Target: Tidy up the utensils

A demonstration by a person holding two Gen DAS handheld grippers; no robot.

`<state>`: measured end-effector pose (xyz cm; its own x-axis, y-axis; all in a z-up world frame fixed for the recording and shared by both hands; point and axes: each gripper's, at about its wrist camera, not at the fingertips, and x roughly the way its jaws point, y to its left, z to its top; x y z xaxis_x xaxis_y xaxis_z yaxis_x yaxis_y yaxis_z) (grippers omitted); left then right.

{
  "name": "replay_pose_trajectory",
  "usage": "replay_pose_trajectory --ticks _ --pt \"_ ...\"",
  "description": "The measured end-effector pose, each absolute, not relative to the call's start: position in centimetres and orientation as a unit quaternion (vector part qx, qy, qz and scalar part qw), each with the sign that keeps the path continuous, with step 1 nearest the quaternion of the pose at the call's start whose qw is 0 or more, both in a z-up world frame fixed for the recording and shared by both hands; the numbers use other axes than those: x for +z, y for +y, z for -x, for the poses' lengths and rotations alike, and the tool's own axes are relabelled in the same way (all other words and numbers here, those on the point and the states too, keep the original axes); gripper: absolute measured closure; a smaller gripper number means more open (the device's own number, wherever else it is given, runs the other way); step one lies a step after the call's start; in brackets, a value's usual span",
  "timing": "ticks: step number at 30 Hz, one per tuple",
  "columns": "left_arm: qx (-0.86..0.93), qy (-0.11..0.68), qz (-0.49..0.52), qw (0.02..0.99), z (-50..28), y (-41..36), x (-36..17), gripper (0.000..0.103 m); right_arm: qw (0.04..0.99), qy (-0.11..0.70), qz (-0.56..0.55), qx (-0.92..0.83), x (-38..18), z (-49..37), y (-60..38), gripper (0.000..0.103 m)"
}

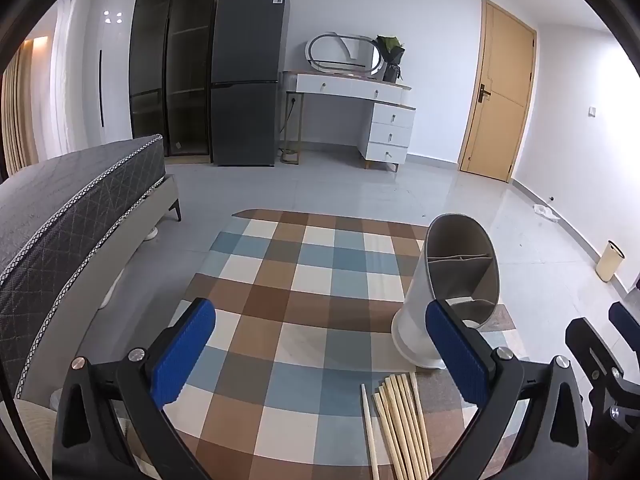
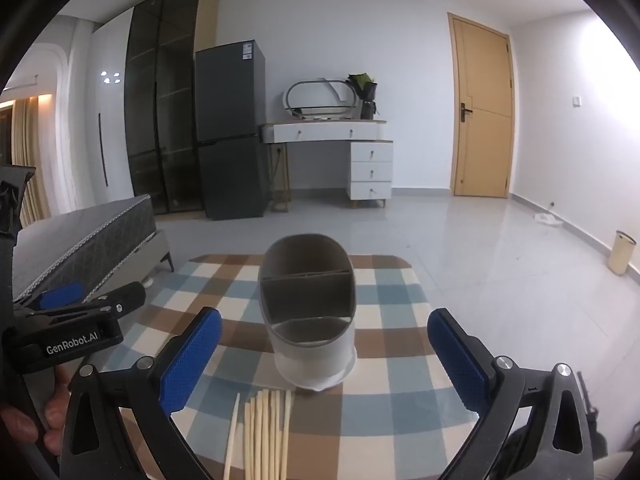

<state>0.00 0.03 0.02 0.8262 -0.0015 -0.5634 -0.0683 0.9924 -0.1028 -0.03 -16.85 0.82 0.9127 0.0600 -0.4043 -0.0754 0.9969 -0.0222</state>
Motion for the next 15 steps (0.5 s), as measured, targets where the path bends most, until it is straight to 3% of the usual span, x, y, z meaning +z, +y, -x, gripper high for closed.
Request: replay_pose_trajectory --ticks 15 --pt "0.016 0.295 0.058 0.954 -0.22 0.17 -0.24 0.001 0.978 0.206 0.023 0.032 0.82 0.11 -16.69 0.000"
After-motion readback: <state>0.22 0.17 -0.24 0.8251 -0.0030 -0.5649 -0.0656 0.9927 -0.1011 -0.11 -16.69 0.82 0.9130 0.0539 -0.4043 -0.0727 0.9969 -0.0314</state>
